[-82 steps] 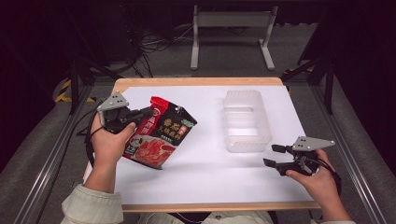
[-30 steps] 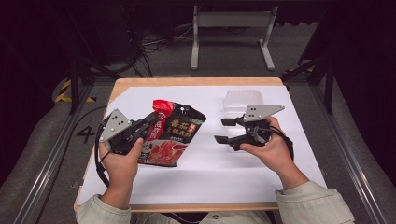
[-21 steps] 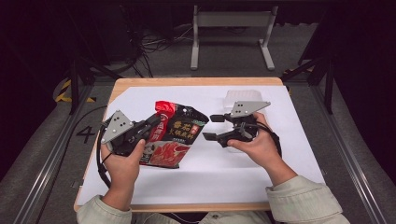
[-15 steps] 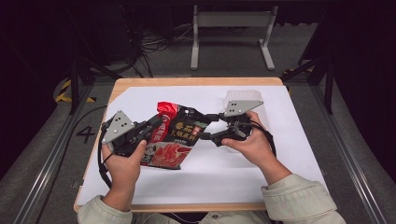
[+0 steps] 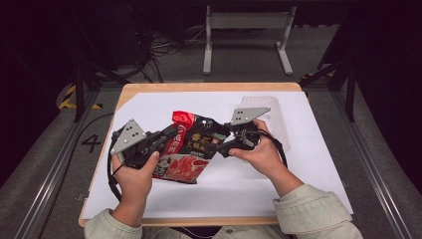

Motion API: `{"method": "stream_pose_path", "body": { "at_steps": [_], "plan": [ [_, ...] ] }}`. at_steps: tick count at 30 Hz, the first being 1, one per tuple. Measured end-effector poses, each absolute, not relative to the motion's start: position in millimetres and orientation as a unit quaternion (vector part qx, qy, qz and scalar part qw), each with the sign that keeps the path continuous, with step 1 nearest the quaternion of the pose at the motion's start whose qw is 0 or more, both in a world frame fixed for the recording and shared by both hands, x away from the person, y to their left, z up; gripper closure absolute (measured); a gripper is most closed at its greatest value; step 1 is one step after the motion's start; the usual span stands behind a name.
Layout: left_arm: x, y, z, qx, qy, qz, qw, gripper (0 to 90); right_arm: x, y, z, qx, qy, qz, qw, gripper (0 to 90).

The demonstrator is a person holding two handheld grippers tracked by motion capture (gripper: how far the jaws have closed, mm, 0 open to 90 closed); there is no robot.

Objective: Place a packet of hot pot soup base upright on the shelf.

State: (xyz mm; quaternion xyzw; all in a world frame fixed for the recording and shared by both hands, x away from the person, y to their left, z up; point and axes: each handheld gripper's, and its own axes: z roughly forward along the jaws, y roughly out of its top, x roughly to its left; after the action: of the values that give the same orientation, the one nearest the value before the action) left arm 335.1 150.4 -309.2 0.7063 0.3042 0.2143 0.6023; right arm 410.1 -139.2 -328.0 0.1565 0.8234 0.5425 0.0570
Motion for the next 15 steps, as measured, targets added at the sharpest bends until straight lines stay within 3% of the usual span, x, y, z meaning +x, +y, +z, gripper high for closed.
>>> {"method": "stream_pose_path", "body": {
  "at_steps": [5, 12, 15],
  "plan": [
    [334.8, 148.4, -309.6, 0.708, 0.301, 0.211, 0.603, 88.8, 411.6, -137.5, -329.2, 0.152, 0.824, 0.544, 0.044, 40.3],
    [335.6, 147.9, -310.3, 0.711, 0.298, 0.204, 0.603, 88.6, 411.1, -137.6, -328.3, 0.146, 0.834, 0.532, 0.009, 72.7],
    [335.5, 147.8, -309.5, 0.713, 0.297, 0.204, 0.601, 88.3, 411.4, -138.3, -327.4, 0.143, 0.834, 0.534, 0.003, 77.1]
  ]
}}
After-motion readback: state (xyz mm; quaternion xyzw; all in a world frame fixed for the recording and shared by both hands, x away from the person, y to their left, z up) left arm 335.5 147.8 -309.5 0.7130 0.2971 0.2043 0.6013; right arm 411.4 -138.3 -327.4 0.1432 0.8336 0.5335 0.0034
